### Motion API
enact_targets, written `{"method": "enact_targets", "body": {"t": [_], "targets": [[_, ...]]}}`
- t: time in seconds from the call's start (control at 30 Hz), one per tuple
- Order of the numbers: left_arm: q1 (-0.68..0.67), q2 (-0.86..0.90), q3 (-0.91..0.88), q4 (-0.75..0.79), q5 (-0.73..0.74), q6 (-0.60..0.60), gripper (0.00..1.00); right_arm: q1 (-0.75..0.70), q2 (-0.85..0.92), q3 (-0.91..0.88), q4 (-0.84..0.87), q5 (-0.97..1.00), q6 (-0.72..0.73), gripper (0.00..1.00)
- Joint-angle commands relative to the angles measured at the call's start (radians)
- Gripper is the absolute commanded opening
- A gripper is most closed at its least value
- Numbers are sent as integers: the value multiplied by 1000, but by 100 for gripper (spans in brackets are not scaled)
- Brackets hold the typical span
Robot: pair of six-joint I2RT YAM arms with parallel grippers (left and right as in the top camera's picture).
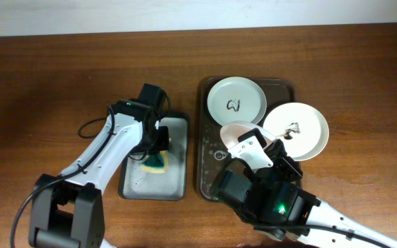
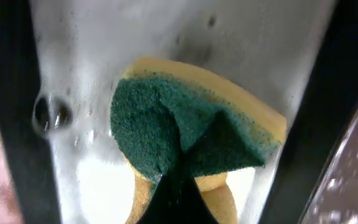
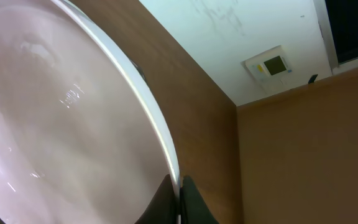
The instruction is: Clean dirty plates on tray and stack at the side
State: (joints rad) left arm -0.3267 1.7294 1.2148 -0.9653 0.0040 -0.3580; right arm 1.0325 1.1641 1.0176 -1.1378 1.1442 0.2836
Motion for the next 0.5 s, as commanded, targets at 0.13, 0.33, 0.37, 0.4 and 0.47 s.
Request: {"method": "enact_targets", "body": {"t": [0.13,0.33,0.37,0.4,0.47], "targets": [[5,-8,-128,116,0,11,0,9,-1,28,-4,34,8,4],[5,-8,-130,116,8,11,0,8,-1,28,-4,5,11,4],[5,-8,-130,117,9,11,0,8,-1,28,-3,5,12,4],[5,-8,-130,117,9,11,0,8,-1,28,-3,5,12,4],[5,-8,-130,116,9,11,0,8,-1,28,-3,5,11,4]]}}
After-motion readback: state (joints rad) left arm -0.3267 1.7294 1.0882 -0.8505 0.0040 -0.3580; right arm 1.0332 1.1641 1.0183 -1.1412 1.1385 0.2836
